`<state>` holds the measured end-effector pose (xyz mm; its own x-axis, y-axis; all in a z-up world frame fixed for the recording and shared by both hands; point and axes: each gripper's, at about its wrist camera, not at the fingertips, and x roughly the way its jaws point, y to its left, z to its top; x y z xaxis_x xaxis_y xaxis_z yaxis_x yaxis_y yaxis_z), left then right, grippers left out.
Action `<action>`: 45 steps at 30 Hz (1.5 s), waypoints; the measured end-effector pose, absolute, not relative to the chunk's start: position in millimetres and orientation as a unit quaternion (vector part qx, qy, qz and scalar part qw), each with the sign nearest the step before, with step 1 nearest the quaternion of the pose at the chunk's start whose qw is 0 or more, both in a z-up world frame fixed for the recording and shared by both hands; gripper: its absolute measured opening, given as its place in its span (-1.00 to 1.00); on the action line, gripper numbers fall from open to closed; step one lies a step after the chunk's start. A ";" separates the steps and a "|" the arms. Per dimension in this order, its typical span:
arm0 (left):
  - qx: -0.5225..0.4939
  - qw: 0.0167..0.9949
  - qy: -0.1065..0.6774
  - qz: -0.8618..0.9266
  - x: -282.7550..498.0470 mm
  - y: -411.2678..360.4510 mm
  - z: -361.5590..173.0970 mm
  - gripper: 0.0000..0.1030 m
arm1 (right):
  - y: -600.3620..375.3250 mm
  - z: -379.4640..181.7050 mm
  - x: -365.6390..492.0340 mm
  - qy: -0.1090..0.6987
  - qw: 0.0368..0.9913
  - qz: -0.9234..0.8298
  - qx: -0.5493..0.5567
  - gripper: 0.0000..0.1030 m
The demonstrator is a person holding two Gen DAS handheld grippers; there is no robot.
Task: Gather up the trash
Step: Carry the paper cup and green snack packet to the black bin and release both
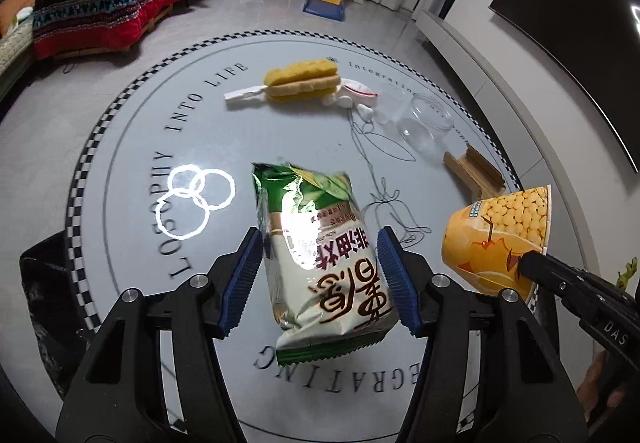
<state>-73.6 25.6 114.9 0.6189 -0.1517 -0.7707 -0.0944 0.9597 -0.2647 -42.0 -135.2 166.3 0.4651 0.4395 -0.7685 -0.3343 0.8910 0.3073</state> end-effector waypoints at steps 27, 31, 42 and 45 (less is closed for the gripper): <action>-0.089 0.873 0.480 -0.002 -111.4 72.0 54.0 0.80 | -40.8 169.5 -65.2 0.463 0.847 0.262 0.015 -0.94; -0.064 0.873 0.484 -0.002 -105.5 62.7 43.9 0.80 | -45.2 163.6 -60.0 0.468 0.845 0.259 0.019 -0.94; -0.049 0.858 0.512 0.001 -85.6 56.4 12.8 0.64 | -50.7 151.8 -45.4 0.478 0.840 0.257 0.026 -0.94; -0.038 0.860 0.509 0.003 -83.3 53.5 9.5 0.52 | -51.1 148.7 -42.9 0.480 0.838 0.257 0.028 -0.94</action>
